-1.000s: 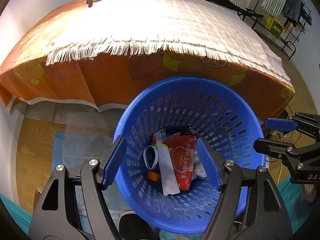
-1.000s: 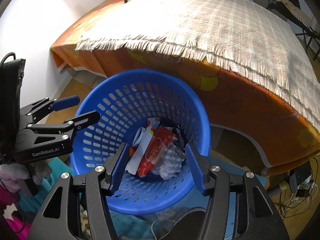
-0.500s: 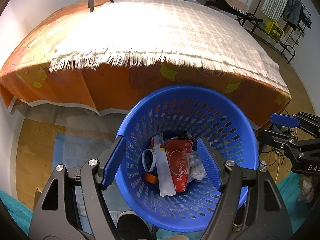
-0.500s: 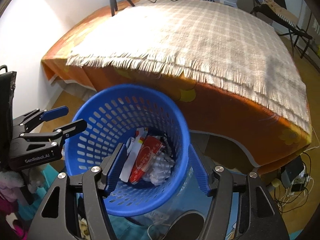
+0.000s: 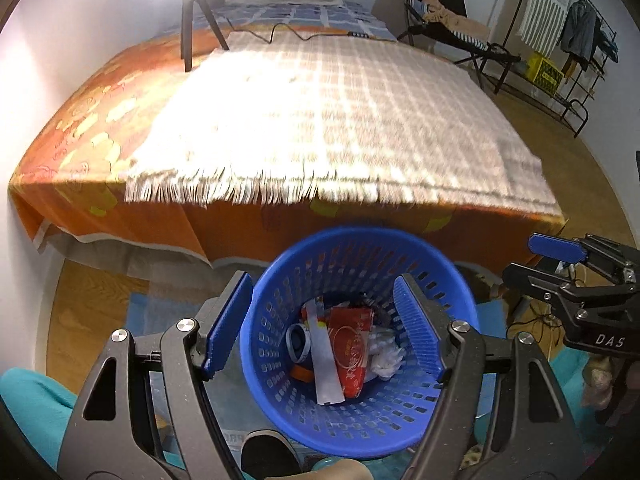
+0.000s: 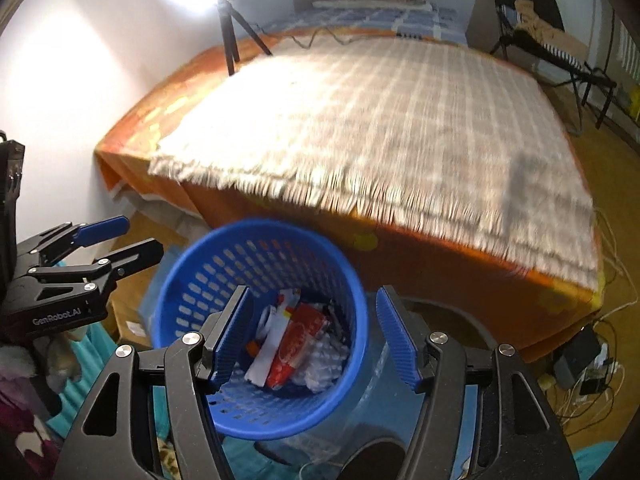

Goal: Collect trash

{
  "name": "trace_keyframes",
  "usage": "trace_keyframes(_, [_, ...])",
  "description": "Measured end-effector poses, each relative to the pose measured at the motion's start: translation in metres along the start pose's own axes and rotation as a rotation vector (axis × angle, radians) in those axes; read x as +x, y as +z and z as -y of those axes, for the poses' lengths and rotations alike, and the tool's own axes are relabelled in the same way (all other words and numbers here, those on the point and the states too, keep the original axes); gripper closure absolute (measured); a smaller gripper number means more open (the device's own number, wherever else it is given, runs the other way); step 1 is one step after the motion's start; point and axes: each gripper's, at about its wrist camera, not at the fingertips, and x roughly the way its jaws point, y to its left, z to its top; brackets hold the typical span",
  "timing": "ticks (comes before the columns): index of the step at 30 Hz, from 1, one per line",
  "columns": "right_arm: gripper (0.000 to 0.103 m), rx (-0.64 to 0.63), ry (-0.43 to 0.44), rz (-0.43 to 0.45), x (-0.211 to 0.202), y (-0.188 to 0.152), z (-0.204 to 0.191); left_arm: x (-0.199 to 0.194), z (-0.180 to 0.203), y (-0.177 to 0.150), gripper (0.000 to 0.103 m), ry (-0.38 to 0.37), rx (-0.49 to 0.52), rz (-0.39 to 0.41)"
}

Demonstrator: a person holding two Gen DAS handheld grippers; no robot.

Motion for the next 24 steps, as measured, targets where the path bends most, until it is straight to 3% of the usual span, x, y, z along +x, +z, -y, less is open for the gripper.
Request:
trace_keyframes(4, [0.040, 0.003, 0.007, 0.034, -0.015, 0.009, -0.001, -0.017, 0.005, 0.015, 0.028, -0.010, -0.001, 0.027])
trace_keyframes(9, [0.026, 0.023, -0.003, 0.074, -0.034, 0.022, 0.005, -0.035, 0.009, 0.029, 0.027, -0.020, -0.007, 0.057])
trace_keyframes(11, [0.026, 0.039, -0.004, 0.091, -0.042, 0.027, 0.009, -0.041, 0.010, 0.036, 0.027, -0.024, -0.010, 0.066])
trace_keyframes(14, [0.025, 0.060, -0.007, 0.120, -0.053, 0.033, 0.014, -0.051, 0.012, 0.046, 0.014, -0.032, -0.012, 0.093])
trace_keyframes(24, [0.024, 0.087, 0.004, 0.166, -0.070, 0.046, 0.018, -0.085, 0.021, 0.070, 0.004, -0.073, -0.009, 0.189])
